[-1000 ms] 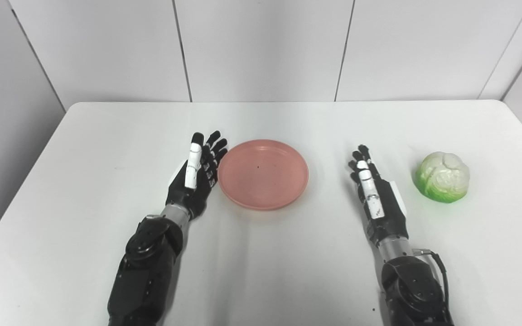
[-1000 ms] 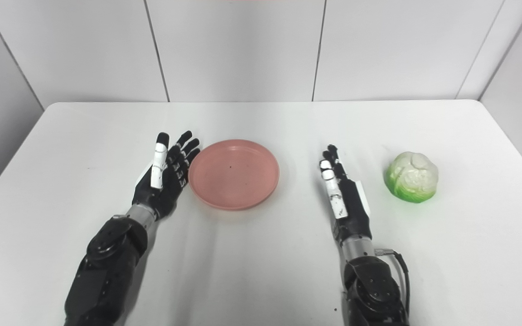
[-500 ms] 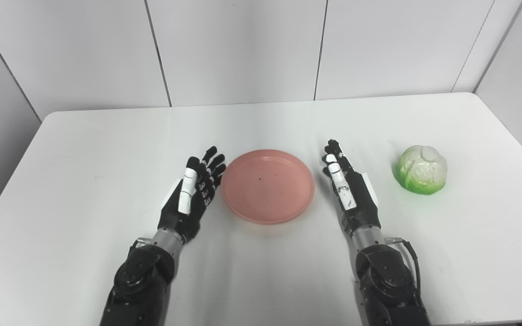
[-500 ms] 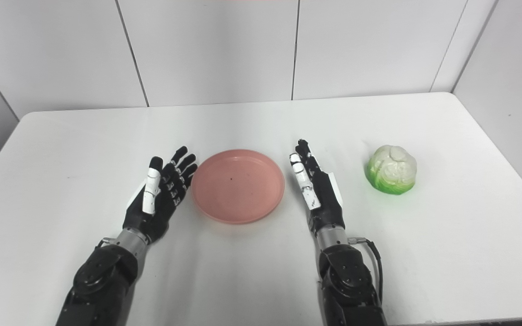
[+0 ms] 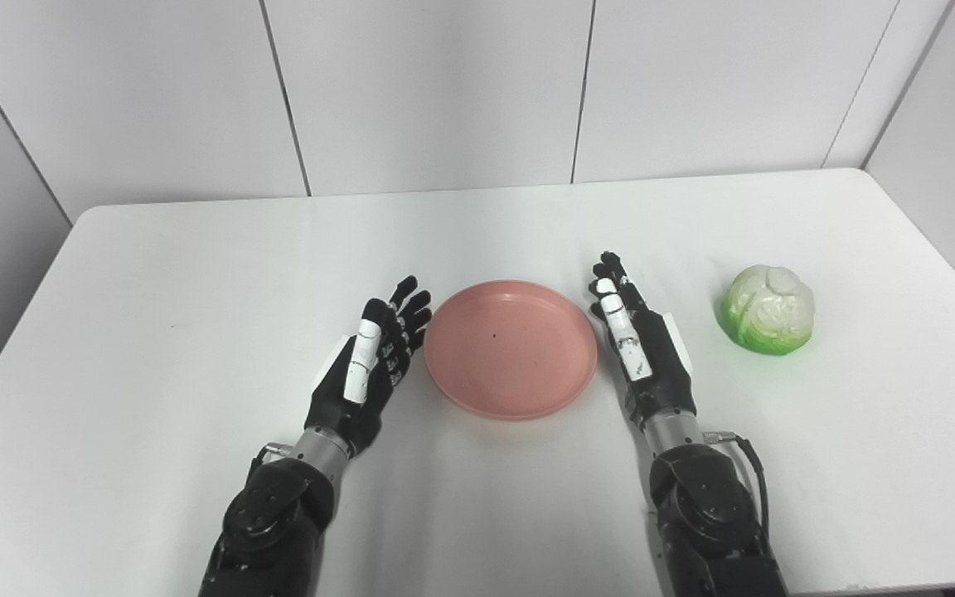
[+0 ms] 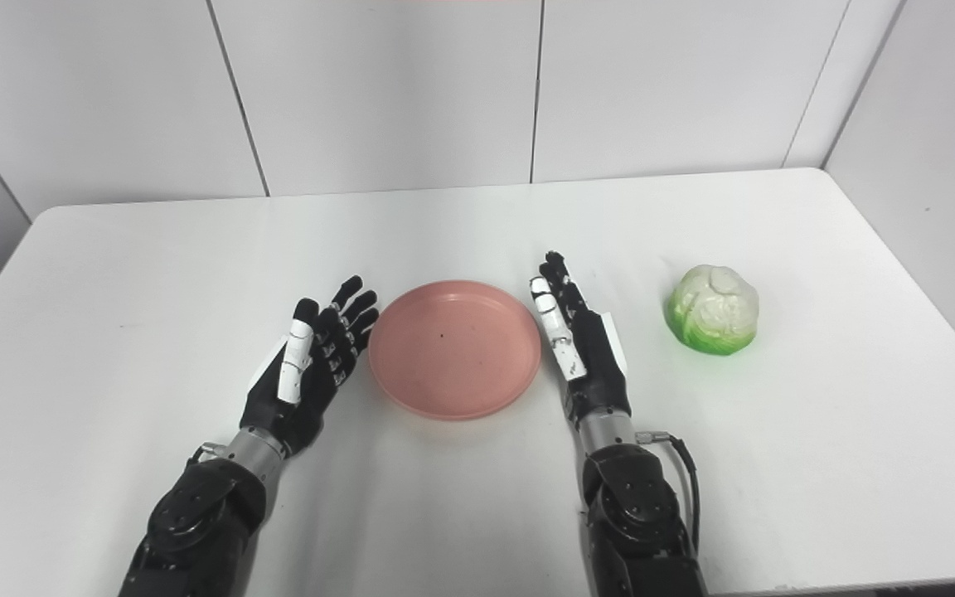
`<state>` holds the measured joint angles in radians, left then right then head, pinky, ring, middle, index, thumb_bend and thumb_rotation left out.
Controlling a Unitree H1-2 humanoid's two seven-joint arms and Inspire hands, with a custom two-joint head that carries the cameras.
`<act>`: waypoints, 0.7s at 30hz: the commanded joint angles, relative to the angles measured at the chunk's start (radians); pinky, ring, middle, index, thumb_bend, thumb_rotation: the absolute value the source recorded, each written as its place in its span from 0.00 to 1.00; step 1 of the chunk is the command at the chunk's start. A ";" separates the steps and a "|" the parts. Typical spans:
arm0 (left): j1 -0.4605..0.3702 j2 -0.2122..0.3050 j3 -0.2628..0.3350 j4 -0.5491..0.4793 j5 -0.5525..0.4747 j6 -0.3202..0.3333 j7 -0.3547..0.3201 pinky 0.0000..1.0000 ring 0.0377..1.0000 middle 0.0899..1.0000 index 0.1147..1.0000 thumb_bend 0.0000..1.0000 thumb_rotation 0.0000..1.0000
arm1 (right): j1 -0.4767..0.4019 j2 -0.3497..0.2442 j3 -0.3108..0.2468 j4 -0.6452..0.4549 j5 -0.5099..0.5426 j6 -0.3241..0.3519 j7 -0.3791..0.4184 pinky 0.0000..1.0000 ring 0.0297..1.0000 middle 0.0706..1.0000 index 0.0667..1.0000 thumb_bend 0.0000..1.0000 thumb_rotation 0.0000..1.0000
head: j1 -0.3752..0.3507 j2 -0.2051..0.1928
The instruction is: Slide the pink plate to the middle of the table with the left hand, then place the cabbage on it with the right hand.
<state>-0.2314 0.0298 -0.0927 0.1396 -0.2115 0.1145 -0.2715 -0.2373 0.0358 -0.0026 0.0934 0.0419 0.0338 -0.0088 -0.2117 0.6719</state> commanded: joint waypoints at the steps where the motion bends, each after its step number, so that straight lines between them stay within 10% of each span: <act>1: 0.006 -0.003 -0.006 -0.011 0.014 -0.003 0.003 1.00 1.00 1.00 0.99 0.80 1.00 | -0.038 0.000 0.005 -0.020 0.001 -0.042 0.010 0.95 0.94 0.94 0.95 0.65 0.87 | 0.001 -0.001; 21: -0.031 -0.048 0.034 0.081 0.057 -0.109 0.088 1.00 1.00 1.00 1.00 0.74 1.00 | -0.109 -0.086 -0.031 -0.034 -0.065 -0.099 -0.031 1.00 0.96 0.95 0.97 0.68 0.87 | -0.019 -0.030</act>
<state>-0.2421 -0.0165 -0.0666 0.2002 -0.1647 0.0138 -0.1958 -0.2937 -0.0350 -0.0244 0.0931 -0.0105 -0.0006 -0.0265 -0.2316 0.6428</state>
